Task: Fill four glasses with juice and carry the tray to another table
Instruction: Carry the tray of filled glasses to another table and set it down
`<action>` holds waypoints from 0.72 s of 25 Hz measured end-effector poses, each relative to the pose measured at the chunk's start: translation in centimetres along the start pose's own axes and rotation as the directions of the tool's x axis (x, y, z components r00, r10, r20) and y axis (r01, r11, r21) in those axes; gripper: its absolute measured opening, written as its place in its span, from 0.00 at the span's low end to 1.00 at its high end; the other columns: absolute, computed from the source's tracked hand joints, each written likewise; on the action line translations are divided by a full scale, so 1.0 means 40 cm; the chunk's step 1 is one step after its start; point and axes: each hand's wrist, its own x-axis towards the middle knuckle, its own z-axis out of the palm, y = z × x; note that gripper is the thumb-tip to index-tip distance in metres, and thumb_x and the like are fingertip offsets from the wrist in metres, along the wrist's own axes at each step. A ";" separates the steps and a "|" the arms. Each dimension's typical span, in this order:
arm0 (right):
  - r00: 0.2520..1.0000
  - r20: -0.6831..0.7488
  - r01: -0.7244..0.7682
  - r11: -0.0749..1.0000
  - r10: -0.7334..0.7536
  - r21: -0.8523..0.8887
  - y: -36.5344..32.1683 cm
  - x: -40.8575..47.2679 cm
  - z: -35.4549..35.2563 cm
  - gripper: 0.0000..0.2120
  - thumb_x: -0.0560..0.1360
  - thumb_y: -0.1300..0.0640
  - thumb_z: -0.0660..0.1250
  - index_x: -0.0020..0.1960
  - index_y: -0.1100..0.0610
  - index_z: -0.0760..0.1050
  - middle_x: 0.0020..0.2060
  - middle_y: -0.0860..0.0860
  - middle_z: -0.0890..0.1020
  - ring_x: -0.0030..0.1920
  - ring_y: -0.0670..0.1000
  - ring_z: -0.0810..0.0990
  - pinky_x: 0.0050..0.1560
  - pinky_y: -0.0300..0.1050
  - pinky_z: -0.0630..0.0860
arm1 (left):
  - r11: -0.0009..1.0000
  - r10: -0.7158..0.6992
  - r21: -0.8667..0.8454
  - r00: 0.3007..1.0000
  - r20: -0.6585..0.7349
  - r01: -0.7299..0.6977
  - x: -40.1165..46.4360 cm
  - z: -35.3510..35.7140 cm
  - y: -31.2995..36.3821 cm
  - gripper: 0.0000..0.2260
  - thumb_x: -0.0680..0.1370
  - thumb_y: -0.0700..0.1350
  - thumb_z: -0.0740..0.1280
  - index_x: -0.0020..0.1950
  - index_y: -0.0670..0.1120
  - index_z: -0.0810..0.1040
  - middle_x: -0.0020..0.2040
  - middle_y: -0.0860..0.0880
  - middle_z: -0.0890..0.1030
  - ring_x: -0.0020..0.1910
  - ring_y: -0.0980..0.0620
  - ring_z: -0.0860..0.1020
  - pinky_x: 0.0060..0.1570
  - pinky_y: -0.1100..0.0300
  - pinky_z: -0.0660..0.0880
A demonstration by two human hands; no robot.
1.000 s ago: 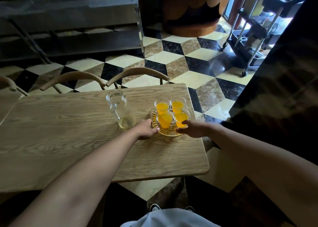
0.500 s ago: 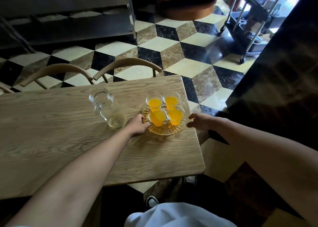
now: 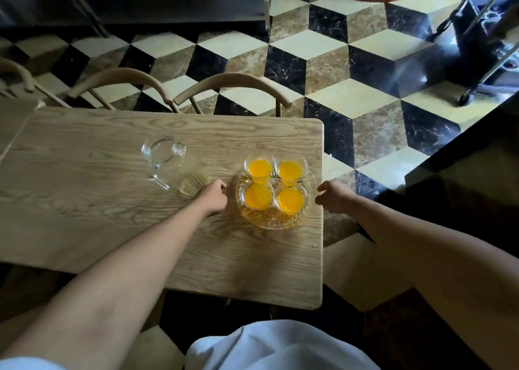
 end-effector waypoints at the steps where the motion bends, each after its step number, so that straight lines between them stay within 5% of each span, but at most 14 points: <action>1: 1.000 -0.020 0.000 1.000 0.000 0.006 0.002 0.015 0.005 0.18 0.78 0.57 0.68 0.67 0.59 0.78 0.61 0.57 0.81 0.58 0.57 0.82 0.62 0.49 0.79 | 1.000 -0.009 -0.010 1.000 0.006 0.009 0.015 0.006 -0.007 0.17 0.81 0.37 0.60 0.70 0.42 0.75 0.65 0.40 0.81 0.63 0.40 0.78 0.57 0.57 0.73; 4: 0.997 -0.066 -0.041 0.998 0.045 0.057 0.013 0.054 0.020 0.19 0.76 0.58 0.67 0.66 0.58 0.80 0.61 0.57 0.83 0.57 0.56 0.83 0.61 0.50 0.80 | 0.999 -0.021 -0.031 0.999 0.028 0.022 0.065 0.030 -0.022 0.16 0.81 0.38 0.61 0.69 0.42 0.76 0.65 0.40 0.81 0.62 0.41 0.79 0.54 0.60 0.71; 12: 0.973 -0.112 -0.175 0.964 0.200 0.199 0.016 0.103 0.076 0.21 0.78 0.56 0.70 0.68 0.63 0.76 0.60 0.59 0.83 0.59 0.58 0.82 0.59 0.45 0.77 | 0.993 -0.048 -0.105 0.996 0.075 0.056 0.173 0.086 -0.039 0.18 0.82 0.47 0.68 0.69 0.41 0.78 0.65 0.40 0.83 0.65 0.40 0.79 0.64 0.54 0.73; 14: 0.967 -0.137 -0.180 0.958 0.214 0.225 0.015 0.110 0.085 0.17 0.77 0.55 0.70 0.61 0.63 0.80 0.55 0.59 0.84 0.56 0.59 0.83 0.59 0.50 0.80 | 0.989 -0.063 -0.125 0.994 0.087 0.073 0.197 0.091 -0.040 0.17 0.81 0.47 0.69 0.67 0.41 0.80 0.63 0.41 0.84 0.63 0.40 0.81 0.63 0.54 0.75; 18: 0.957 -0.156 -0.205 0.951 0.245 0.232 -0.003 0.122 0.096 0.14 0.73 0.52 0.69 0.39 0.63 0.81 0.33 0.55 0.85 0.34 0.53 0.83 0.40 0.54 0.85 | 0.963 -0.088 -0.241 0.985 0.148 0.123 0.251 0.097 -0.048 0.06 0.79 0.45 0.72 0.54 0.45 0.82 0.51 0.42 0.85 0.53 0.37 0.85 0.57 0.43 0.83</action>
